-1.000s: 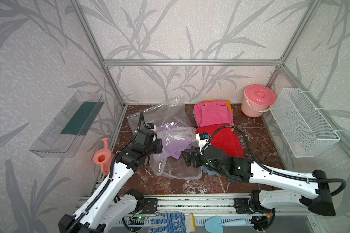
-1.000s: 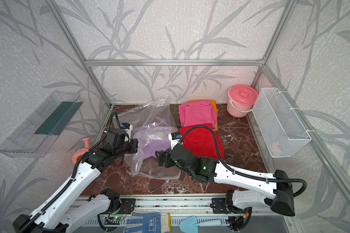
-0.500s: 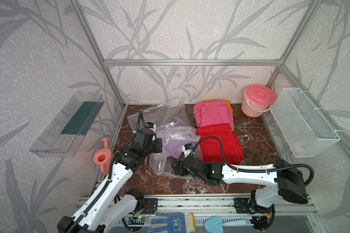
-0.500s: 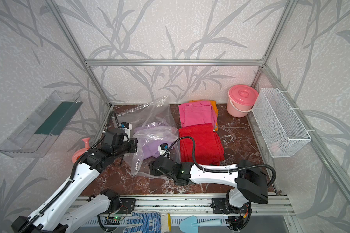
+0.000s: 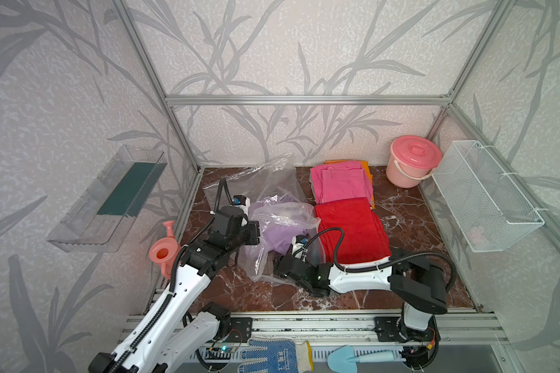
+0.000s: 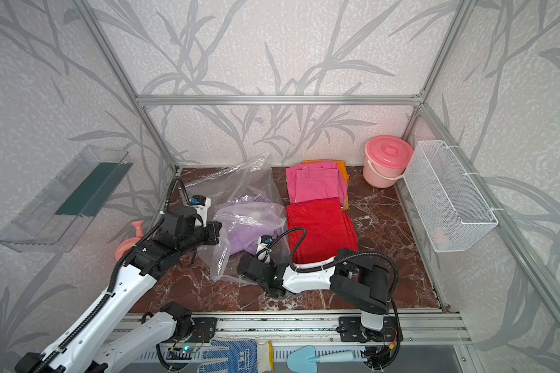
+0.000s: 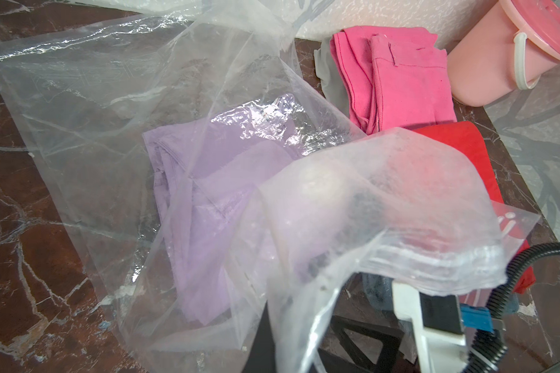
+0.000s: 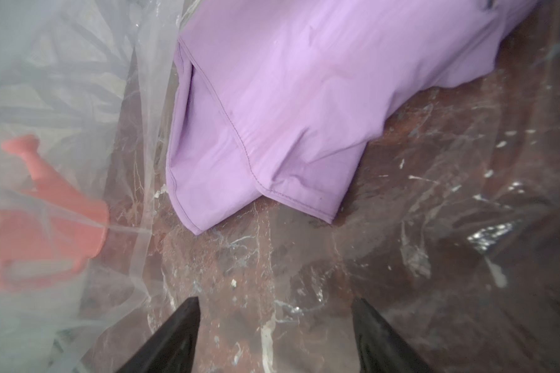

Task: Take the trousers out of the vacuum bag
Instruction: Take out the trousers from the vacuum bag.

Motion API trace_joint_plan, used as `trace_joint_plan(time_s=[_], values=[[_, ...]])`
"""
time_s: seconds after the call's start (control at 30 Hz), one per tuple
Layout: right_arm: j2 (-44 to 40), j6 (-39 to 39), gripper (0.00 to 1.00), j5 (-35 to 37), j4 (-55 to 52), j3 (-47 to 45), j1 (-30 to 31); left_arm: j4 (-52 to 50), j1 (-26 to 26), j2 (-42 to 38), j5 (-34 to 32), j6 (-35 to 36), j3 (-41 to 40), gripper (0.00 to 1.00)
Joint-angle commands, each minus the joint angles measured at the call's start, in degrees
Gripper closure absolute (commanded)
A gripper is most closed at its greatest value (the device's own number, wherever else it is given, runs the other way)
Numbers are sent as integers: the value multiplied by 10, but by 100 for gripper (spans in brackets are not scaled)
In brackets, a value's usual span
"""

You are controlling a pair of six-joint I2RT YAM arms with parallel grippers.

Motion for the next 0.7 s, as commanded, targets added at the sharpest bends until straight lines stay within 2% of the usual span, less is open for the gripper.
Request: trace_joint_plan(time_s=[0.0,0.33,0.67], values=[[28,35,27,15,41,24,-22,15,2,-12,8,4,2,100],[81,65,27,25,19,67,-59,15,3,-11,5,5,1,100],[128,64,27,29,-2,123,-68,14,3,-8,5,5,-1,100]])
